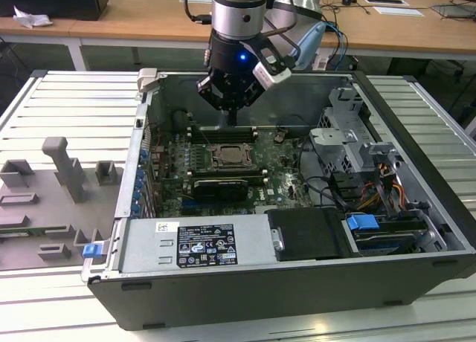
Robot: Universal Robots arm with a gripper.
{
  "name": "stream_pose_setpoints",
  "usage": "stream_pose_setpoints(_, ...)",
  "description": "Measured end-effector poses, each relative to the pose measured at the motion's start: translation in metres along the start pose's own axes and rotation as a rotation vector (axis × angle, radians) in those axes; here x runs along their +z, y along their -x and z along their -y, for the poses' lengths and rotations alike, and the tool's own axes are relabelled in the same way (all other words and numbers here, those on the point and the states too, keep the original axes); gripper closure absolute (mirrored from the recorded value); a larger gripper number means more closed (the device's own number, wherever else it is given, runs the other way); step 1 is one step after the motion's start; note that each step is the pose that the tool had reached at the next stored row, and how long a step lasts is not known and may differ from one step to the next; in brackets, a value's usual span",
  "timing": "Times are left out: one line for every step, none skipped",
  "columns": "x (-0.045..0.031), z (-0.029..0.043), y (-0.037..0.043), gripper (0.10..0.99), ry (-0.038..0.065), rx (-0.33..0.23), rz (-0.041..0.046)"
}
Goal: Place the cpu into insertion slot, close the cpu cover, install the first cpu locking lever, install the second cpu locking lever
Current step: 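Install the first cpu locking lever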
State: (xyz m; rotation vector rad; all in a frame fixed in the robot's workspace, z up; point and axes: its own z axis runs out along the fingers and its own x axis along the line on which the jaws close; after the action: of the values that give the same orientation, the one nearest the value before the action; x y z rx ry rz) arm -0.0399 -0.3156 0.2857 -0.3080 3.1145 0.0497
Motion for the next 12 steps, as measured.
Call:
stream_pose_setpoints(0.0001, -0.0001, -0.0006, 0.98, 0.0, -0.003, 0.0)
stream_pose_setpoints(0.0002, -0.0004, -0.0018, 0.98, 0.0, -0.006, 0.0)
stream_pose_setpoints(0.0002, -0.0006, -0.003, 0.98, 0.0, -0.007, 0.0)
stream_pose_setpoints(0.0001, -0.0008, -0.0037, 0.98, 0.0, -0.007, -0.0002)
stream_pose_setpoints(0.0001, -0.0012, -0.0061, 0.98, 0.0, -0.008, -0.0003)
stream_pose_setpoints(0.0002, -0.0013, -0.0064, 0.98, 0.0, -0.008, -0.0002)
stream_pose_setpoints(0.0002, -0.0013, -0.0067, 0.98, 0.0, -0.008, -0.0002)
stream_pose_setpoints(0.0003, -0.0017, -0.0086, 0.98, 0.0, -0.008, -0.0002)
stream_pose_setpoints(0.0001, -0.0021, -0.0111, 0.98, 0.001, -0.009, -0.0002)
stream_pose_setpoints(0.0002, -0.0024, -0.0121, 0.98, 0.002, -0.008, 0.0001)
stream_pose_setpoints(0.0003, -0.0026, -0.013, 0.98, 0.002, -0.009, 0.0002)
stream_pose_setpoints(0.0003, -0.0028, -0.0141, 0.98, 0.002, -0.008, 0.0002)
